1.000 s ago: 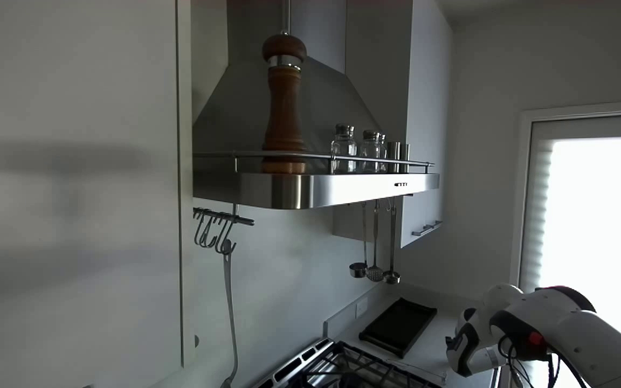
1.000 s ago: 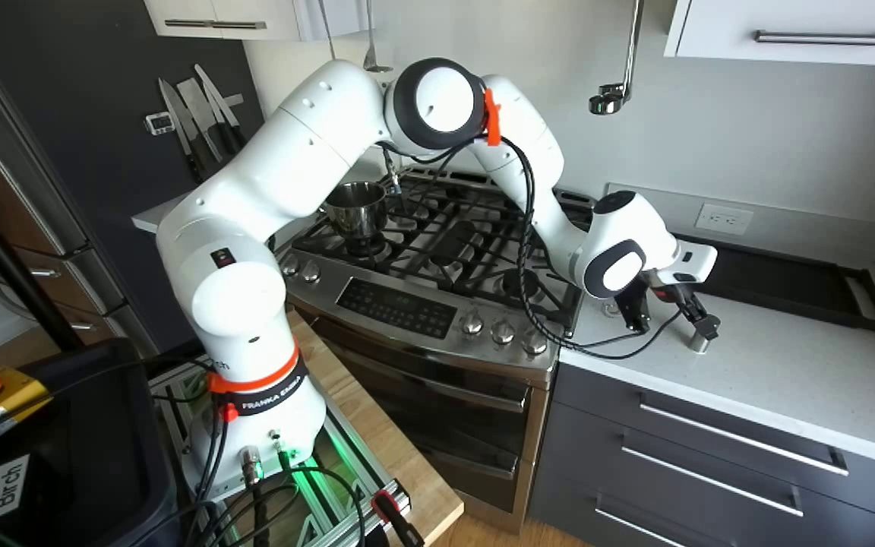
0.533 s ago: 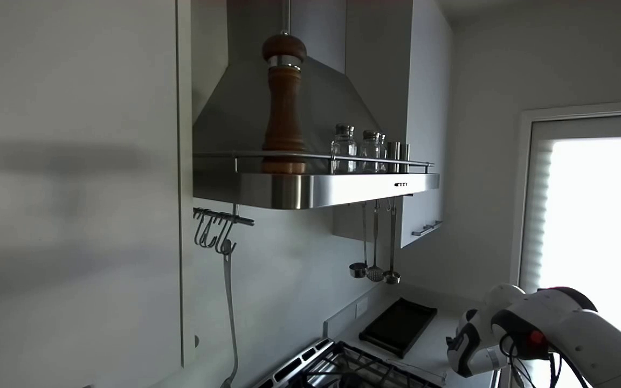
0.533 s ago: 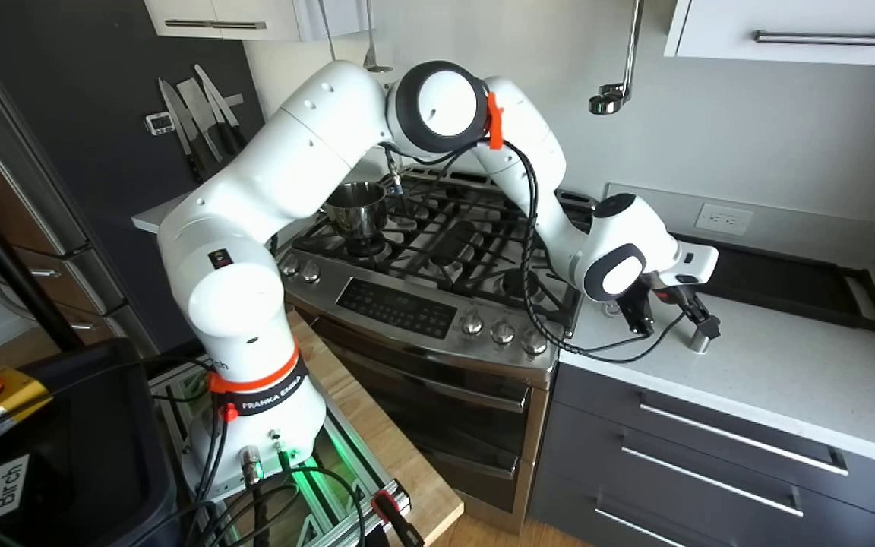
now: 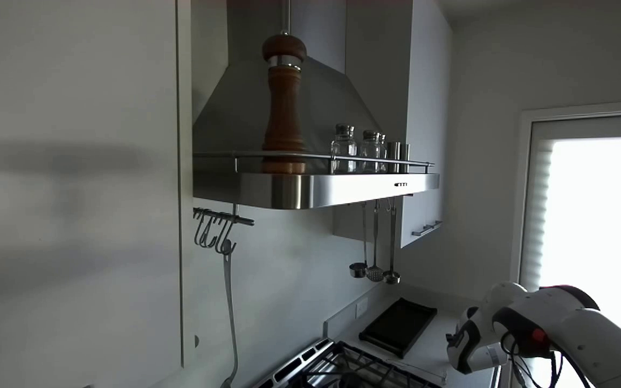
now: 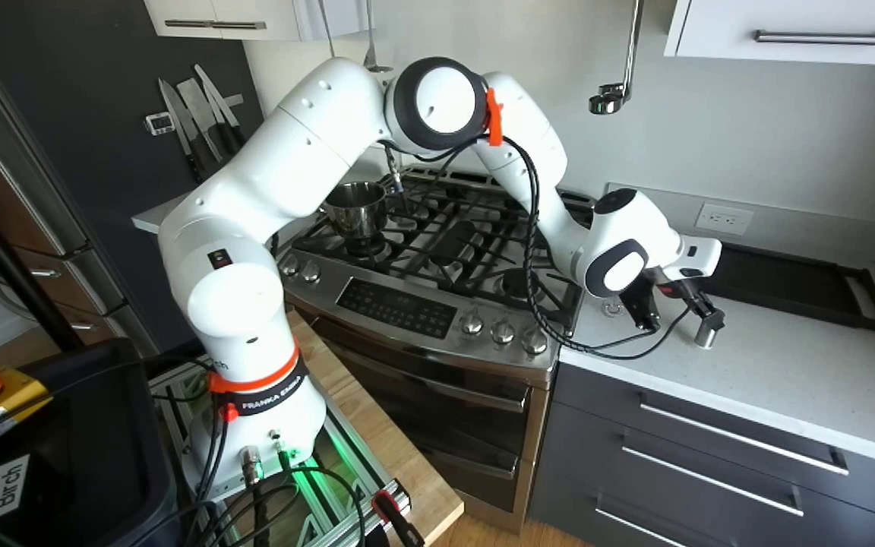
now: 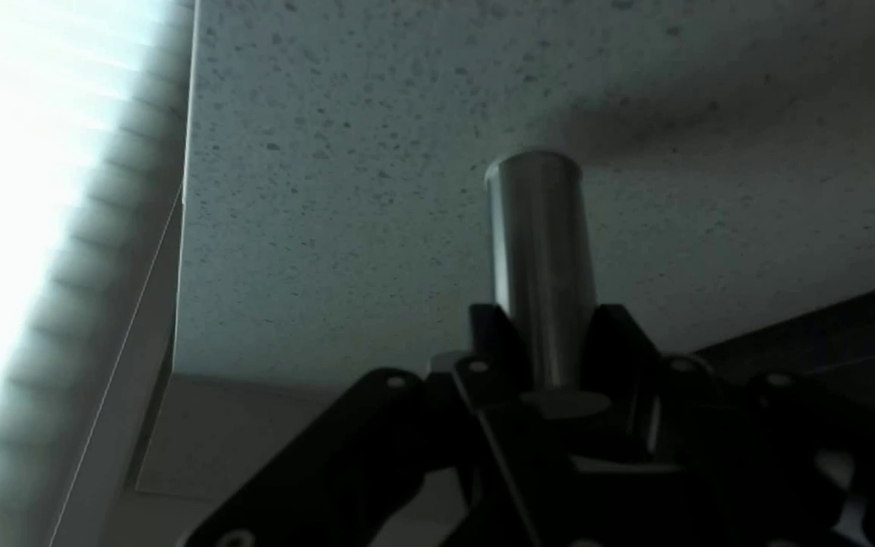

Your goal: Remove the silver container on the right and put it on the top rack above the stove

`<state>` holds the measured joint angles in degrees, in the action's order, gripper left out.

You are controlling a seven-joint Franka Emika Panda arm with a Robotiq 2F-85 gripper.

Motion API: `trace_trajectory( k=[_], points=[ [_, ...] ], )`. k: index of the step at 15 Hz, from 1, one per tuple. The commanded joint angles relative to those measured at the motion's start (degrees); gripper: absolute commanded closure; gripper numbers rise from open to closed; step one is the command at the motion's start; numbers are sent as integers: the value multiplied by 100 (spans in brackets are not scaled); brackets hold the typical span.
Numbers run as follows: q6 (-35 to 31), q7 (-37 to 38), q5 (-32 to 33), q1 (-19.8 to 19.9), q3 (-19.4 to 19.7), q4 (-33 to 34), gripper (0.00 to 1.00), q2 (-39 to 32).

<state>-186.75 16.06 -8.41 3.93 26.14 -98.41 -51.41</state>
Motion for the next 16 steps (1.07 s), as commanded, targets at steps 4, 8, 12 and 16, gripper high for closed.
trace_trajectory(
  k=[4, 8, 12, 16],
  points=[
    [413, 28, -69, -1549, 1623, -1076, 89, 928],
    [998, 64, 66, -2876, 3012, -1568, 89, 1343],
    [1367, -73, 110, -3728, 3693, -1929, 89, 1907],
    [1460, -110, 190, -4670, 4452, -2215, 89, 2259]
  ],
)
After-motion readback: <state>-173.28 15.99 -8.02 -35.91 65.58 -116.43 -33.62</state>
